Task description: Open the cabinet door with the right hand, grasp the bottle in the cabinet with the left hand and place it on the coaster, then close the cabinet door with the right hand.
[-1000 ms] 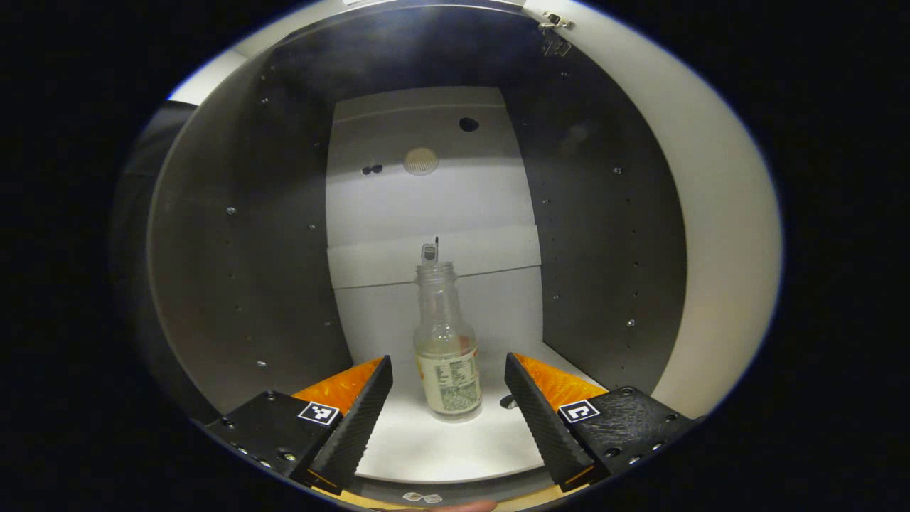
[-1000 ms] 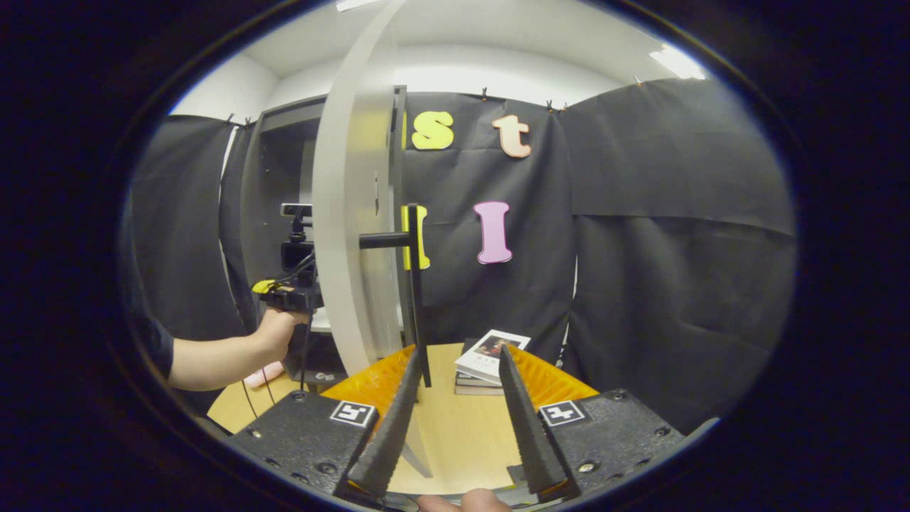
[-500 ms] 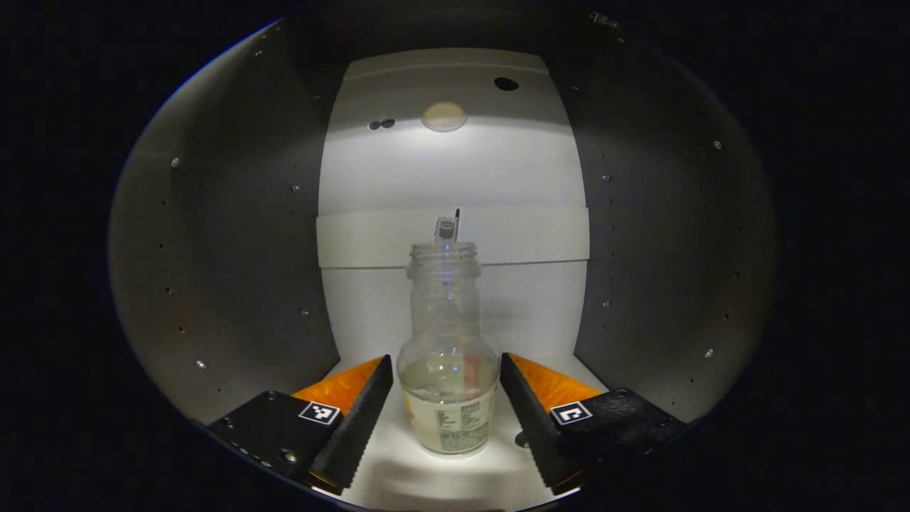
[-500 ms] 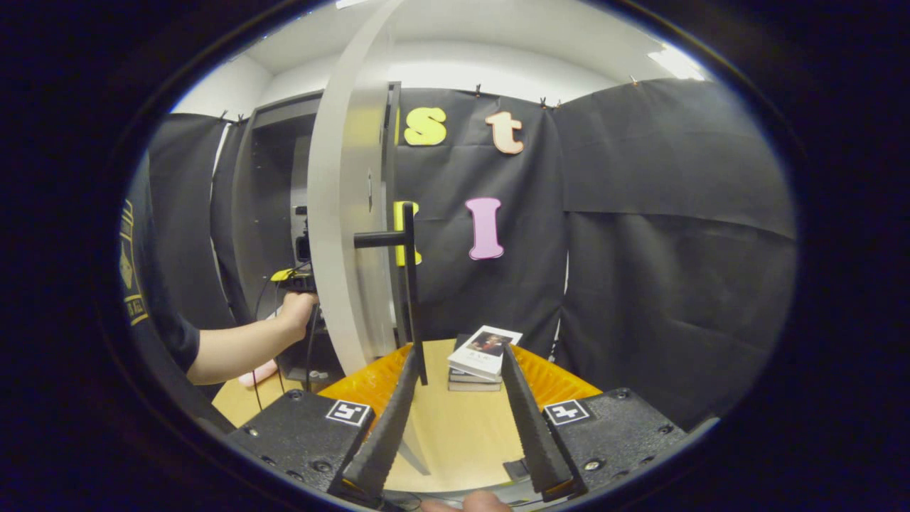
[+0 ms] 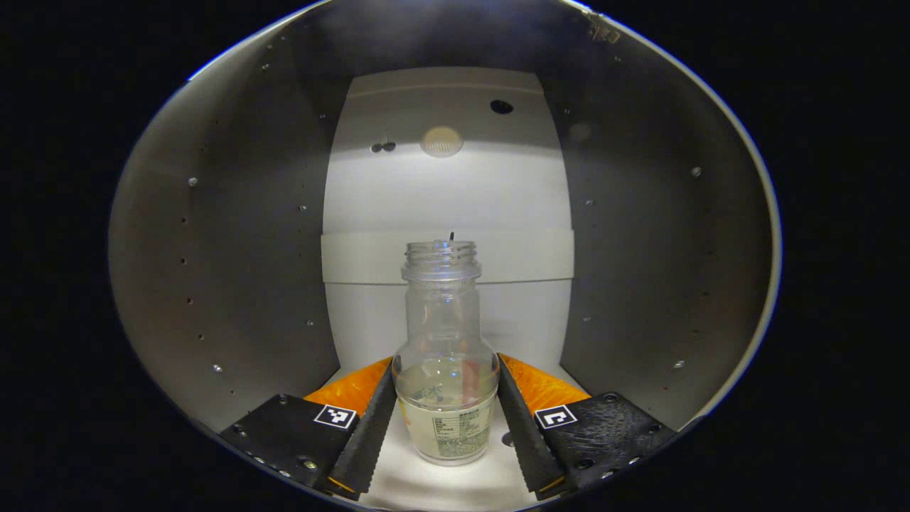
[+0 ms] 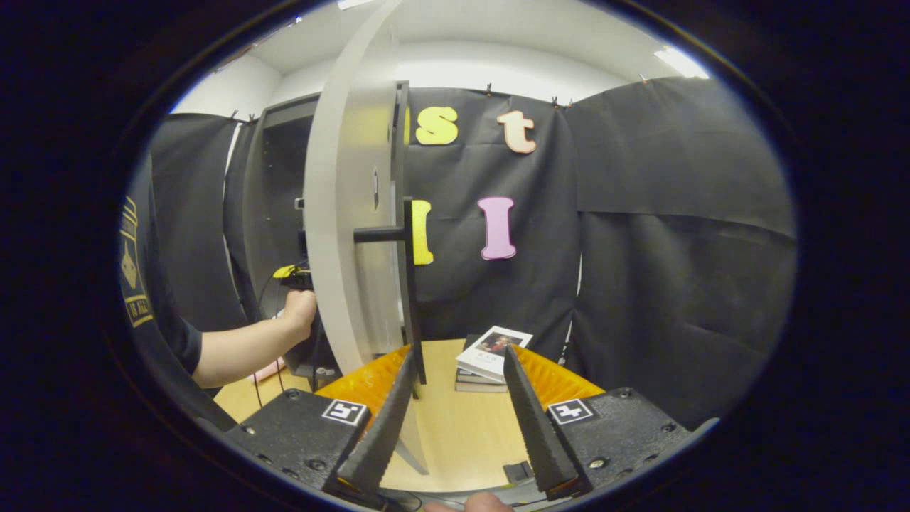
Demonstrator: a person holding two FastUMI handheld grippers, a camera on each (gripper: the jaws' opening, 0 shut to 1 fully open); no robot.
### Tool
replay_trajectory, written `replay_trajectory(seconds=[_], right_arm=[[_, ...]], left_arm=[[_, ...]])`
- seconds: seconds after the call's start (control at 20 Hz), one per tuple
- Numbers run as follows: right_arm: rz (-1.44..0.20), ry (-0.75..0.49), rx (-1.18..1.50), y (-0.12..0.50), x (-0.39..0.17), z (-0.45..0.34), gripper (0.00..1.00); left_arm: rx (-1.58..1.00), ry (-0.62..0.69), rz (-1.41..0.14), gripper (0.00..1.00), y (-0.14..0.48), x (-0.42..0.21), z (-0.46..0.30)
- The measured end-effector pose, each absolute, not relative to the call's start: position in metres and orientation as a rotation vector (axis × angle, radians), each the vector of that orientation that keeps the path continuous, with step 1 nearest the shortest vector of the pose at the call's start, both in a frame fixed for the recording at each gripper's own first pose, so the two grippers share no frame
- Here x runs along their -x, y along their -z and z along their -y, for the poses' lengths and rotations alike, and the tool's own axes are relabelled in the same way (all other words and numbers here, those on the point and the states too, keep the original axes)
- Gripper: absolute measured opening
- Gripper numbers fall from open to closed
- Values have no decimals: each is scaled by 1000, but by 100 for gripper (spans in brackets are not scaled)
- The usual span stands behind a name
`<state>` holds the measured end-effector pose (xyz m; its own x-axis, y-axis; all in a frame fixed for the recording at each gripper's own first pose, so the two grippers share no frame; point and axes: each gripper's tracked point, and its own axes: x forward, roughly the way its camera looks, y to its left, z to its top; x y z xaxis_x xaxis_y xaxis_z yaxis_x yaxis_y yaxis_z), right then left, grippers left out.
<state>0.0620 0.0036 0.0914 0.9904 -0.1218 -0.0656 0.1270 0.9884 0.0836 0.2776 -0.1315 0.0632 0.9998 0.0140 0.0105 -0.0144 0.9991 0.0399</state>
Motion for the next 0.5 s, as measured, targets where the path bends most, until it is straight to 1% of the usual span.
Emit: replay_trajectory(seconds=[0.1,0.15,0.2,0.25,0.3,0.4,0.5], right_arm=[[-36,96,-92,-91,-63,2,86],[-49,77,-84,-87,-61,5,91],[-62,49,-70,-83,-61,5,98],[-65,20,-46,-80,-58,6,100],[-60,7,-10,-80,-55,11,99],[-57,-7,62,-70,-46,24,100],[-61,-50,82,-56,-36,27,100]], left_arm=[[-67,-10,20,76,-67,-246,131],[-86,-18,26,76,-69,-228,128],[-95,-13,33,87,-69,-209,129],[-104,-17,39,87,-69,-191,126],[-116,-31,43,73,-69,-172,121],[-119,-60,59,73,-67,-137,109],[-105,-94,74,73,-63,-103,101]])
